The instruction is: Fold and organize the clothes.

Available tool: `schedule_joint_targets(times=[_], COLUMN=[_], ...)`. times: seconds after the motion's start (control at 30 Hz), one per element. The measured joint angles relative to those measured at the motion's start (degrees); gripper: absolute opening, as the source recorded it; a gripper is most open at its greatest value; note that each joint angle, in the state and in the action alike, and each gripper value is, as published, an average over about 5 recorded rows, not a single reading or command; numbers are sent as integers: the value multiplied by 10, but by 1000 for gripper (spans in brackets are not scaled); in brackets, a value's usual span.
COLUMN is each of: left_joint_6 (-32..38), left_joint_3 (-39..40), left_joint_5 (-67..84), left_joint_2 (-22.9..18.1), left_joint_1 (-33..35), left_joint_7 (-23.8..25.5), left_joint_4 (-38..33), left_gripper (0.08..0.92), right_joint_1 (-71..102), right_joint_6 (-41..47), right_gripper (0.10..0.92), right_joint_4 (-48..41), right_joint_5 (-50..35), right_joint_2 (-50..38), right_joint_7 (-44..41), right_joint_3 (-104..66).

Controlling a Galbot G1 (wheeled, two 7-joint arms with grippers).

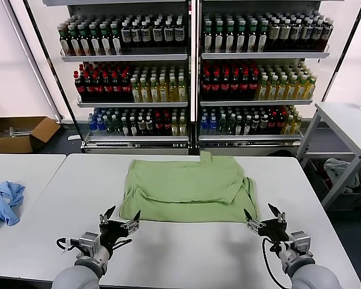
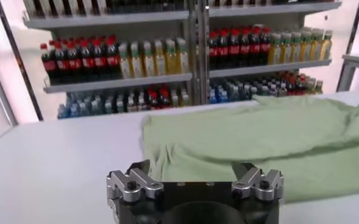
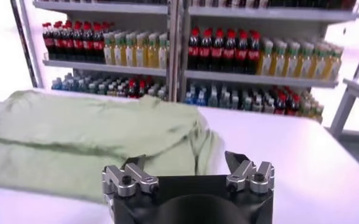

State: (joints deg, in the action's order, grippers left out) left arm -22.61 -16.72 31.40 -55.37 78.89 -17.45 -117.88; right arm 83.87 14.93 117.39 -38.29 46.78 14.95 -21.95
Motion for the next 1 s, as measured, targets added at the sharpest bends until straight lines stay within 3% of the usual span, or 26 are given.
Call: schedule_joint_targets(times=[0.77, 1.0], left_joint_6=[-7, -7], left_joint_3=[-3, -1], left_joint_5=[54, 62], left_joint_2=[-12, -15], left_joint_1=[-56, -71], left_joint_7=[14, 20], left_joint_4=[86, 102], left_gripper=[820, 702], right_joint_1=[-5, -22], right_joint_6=[-15, -19], right_gripper=[823, 781], right_joint_4=[-31, -48], right_joint_5=[-7, 4], right_joint_2=[17, 26], right_joint_7=[-17, -21], right_joint_3=[8, 24])
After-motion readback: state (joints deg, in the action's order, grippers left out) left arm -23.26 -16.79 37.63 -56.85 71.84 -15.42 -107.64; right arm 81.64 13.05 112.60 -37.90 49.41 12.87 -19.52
